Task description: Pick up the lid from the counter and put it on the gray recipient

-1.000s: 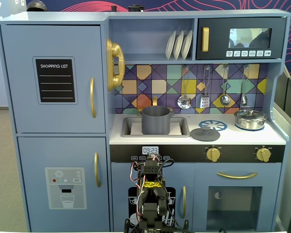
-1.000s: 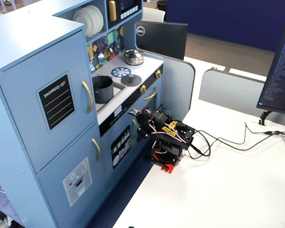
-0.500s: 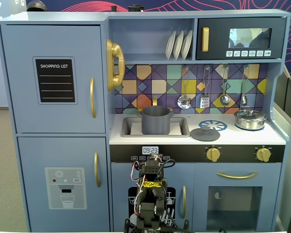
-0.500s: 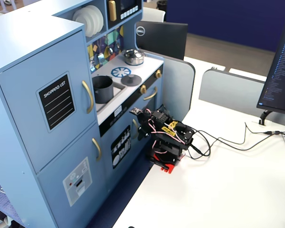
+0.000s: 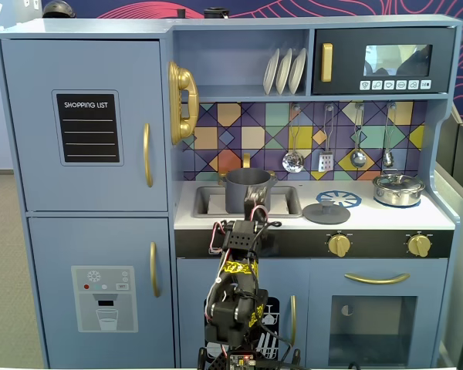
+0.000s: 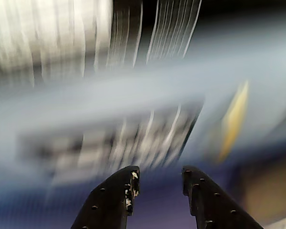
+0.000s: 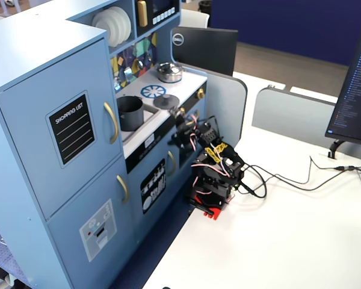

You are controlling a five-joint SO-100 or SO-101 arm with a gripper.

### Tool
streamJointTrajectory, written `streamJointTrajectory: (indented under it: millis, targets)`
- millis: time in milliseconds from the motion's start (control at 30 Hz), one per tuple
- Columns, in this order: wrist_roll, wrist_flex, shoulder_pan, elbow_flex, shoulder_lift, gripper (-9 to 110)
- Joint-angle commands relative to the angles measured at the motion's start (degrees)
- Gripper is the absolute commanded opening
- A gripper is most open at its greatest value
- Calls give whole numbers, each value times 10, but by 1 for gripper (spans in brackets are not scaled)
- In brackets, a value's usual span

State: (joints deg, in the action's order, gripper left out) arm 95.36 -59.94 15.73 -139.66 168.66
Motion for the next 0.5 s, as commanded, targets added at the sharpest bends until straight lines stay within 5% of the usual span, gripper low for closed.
streamJointTrajectory:
  millis: [0,133,333,467]
  targets:
    - [-9,218,93,54,-31,0]
    - [-18,432,173,33,-83,1]
    - [-98,599,235,-11,-145,31]
    - [-105,685,248,-30,-207,35]
